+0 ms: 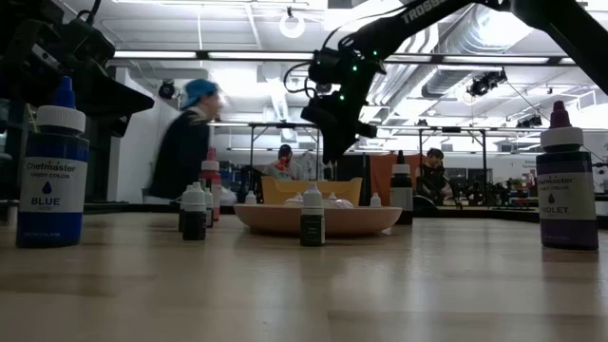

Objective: Pick & Place food coloring
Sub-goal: Put the small black food coloring bottle into the orange bin

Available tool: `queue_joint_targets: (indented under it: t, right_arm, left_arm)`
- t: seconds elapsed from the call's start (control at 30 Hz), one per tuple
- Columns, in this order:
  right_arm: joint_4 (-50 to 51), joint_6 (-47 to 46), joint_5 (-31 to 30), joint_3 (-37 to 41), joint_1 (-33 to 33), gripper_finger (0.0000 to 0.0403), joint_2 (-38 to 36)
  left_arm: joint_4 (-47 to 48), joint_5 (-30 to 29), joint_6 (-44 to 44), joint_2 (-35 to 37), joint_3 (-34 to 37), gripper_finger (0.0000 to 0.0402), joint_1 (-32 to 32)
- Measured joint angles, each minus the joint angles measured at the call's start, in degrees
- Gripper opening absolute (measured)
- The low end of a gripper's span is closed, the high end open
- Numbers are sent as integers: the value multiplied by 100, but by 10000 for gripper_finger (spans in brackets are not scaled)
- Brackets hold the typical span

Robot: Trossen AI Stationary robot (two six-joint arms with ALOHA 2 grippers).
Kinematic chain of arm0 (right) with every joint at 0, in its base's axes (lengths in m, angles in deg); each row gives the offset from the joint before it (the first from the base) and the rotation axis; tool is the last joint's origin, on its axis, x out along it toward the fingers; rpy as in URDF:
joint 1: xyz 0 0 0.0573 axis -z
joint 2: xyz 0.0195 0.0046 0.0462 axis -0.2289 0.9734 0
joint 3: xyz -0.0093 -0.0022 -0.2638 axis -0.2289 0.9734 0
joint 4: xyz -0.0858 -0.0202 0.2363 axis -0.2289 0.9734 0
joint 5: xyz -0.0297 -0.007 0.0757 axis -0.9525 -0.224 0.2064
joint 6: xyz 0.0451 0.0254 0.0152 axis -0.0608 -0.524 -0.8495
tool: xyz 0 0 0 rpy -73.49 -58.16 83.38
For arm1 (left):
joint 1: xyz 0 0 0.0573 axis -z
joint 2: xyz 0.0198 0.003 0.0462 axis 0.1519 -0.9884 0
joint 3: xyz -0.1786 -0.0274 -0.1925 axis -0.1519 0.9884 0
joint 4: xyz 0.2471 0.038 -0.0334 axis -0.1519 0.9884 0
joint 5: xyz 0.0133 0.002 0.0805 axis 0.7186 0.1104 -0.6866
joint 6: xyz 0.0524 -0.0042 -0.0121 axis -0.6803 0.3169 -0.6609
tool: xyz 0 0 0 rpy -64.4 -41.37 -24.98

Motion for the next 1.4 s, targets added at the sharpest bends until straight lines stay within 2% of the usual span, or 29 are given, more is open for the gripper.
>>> queue_joint_targets:
  t: [0.5,1.0,1.4]
  right_arm:
    - [168,-19,114,7,175,56,382]
    - [-183,-99,342,598,336,60,387]
    - [-393,-121,331,636,335,66,387]
  left_arm:
    - [0,2,1,0,-1,1,-1]
    - [0,3,0,0,-1,1,0]
    - [0,4,0,0,-2,1,0]
